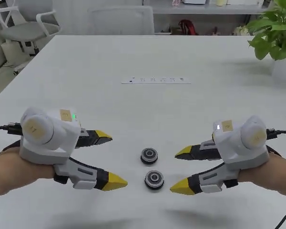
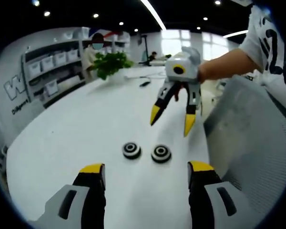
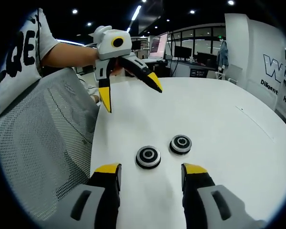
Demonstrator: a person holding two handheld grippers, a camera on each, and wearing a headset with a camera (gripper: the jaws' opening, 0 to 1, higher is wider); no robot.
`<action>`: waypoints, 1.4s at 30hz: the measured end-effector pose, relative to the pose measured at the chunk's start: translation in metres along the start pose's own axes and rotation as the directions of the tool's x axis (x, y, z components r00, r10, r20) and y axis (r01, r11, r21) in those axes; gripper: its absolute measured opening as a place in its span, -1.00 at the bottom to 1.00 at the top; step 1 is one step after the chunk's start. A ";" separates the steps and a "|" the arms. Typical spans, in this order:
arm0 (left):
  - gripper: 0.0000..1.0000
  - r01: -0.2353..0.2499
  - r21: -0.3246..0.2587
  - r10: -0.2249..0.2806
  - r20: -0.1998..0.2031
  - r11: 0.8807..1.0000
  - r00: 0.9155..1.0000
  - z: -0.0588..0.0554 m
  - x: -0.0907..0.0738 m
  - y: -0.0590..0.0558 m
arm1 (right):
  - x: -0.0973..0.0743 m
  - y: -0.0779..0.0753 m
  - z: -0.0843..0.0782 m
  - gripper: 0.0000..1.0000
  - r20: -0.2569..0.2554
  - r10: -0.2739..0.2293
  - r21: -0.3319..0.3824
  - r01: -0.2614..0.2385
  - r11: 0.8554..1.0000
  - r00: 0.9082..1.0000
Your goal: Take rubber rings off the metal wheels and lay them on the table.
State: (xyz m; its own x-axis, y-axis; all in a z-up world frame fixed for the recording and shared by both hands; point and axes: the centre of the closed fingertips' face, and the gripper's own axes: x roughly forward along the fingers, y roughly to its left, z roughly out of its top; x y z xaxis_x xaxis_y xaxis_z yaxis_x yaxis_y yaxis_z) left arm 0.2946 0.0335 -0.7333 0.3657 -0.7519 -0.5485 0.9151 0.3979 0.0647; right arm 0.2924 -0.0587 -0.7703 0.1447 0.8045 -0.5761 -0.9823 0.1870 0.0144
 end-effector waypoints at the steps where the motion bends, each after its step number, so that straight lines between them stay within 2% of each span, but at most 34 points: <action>1: 0.42 0.003 -0.002 -0.003 0.001 1.000 1.000 0.001 0.001 -0.001 | 0.001 0.001 0.000 -0.05 0.005 0.004 0.010 -0.004 1.000 1.000; 8: 0.31 0.032 -0.012 -0.032 0.009 0.999 0.999 0.002 0.011 -0.007 | 0.007 0.004 -0.002 -0.16 -0.004 0.021 -0.002 -0.021 1.000 1.000; 11: 0.25 0.047 -0.009 -0.047 -0.004 0.999 0.999 0.000 0.015 -0.010 | 0.009 0.003 -0.001 -0.20 0.015 0.027 0.022 -0.028 0.999 1.000; 17: 0.19 0.073 -0.025 -0.073 -0.001 0.997 0.997 -0.001 0.022 -0.015 | 0.014 0.002 -0.006 -0.28 0.008 0.029 0.041 -0.029 0.999 1.000; 23: 0.12 0.090 -0.029 -0.091 -0.018 0.996 0.996 -0.006 0.030 -0.017 | 0.016 0.002 -0.006 -0.32 0.017 0.034 0.059 -0.035 0.998 0.999; 29: 0.03 0.099 -0.061 -0.099 0.011 0.993 0.995 -0.002 0.036 -0.017 | 0.023 0.006 -0.014 -0.37 -0.005 0.057 0.069 -0.056 0.996 0.998; 35: -0.01 0.113 -0.047 -0.113 -0.006 0.993 0.994 -0.005 0.045 -0.020 | 0.027 0.007 -0.014 -0.40 0.003 0.061 0.092 -0.061 0.994 0.998; 38: -0.06 0.118 -0.078 -0.117 0.016 0.990 0.993 -0.002 0.050 -0.020 | 0.030 0.008 -0.014 -0.43 0.002 0.064 0.095 -0.064 0.993 0.998; 42: -0.11 0.121 -0.073 -0.120 0.009 0.990 0.993 -0.004 0.055 -0.023 | 0.032 0.007 -0.015 -0.47 -0.003 0.053 0.086 -0.052 0.995 0.999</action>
State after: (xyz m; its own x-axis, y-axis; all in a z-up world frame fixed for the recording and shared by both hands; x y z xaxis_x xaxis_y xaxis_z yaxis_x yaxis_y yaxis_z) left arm 0.2933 -0.0151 -0.7686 0.2544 -0.7990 -0.5448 0.9377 0.3416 -0.0630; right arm 0.2880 -0.0399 -0.8008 0.0925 0.8114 -0.5771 -0.9746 0.1924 0.1143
